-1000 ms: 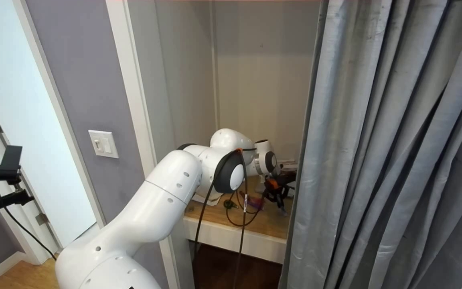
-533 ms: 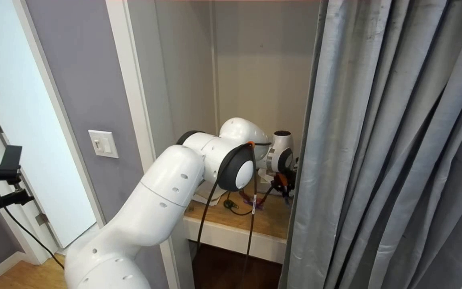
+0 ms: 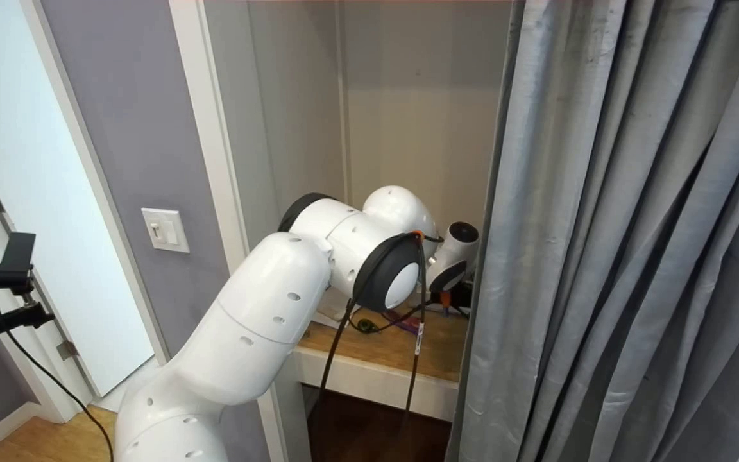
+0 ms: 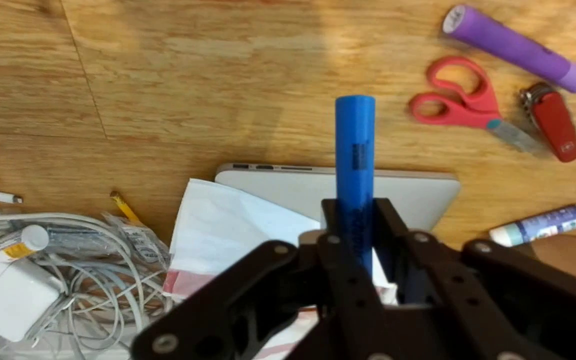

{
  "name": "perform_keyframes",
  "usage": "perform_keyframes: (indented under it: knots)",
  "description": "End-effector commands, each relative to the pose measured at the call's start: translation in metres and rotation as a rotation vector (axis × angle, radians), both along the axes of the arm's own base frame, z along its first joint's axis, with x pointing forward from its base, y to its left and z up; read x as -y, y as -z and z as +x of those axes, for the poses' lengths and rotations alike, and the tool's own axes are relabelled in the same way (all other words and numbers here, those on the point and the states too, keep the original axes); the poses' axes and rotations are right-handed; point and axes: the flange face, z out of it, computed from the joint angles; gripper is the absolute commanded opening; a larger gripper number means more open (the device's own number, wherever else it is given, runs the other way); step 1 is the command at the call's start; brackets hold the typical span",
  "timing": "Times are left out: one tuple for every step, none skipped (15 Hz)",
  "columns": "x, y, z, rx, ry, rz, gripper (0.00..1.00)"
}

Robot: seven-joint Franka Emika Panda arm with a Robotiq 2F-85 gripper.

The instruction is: Set the blue marker upright on the shelf

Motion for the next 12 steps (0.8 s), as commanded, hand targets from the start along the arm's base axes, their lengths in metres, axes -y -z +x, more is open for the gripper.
perform_keyframes:
  knots:
    - [0.003, -0.004, -0.025, 0.129, 0.06, 0.093, 0.05]
    - [0.005, -0.002, -0.029, 0.165, 0.071, 0.104, 0.05]
    - [0.007, -0.002, -0.033, 0.196, 0.083, 0.121, 0.05]
    - [0.007, -0.002, -0.037, 0.226, 0.091, 0.135, 0.05]
    - [0.008, -0.003, -0.041, 0.255, 0.098, 0.151, 0.05]
    - [0.009, -0.002, -0.045, 0.29, 0.107, 0.169, 0.05]
    - [0.008, 0.0, -0.05, 0.31, 0.115, 0.187, 0.05]
    - [0.008, 0.003, -0.054, 0.329, 0.125, 0.208, 0.05]
    - [0.007, 0.011, -0.059, 0.339, 0.132, 0.211, 0.05]
    - [0.008, 0.001, -0.05, 0.3, 0.118, 0.181, 0.05]
    - [0.009, 0.006, -0.053, 0.303, 0.114, 0.183, 0.19]
    - [0.011, 0.008, -0.054, 0.299, 0.117, 0.182, 0.19]
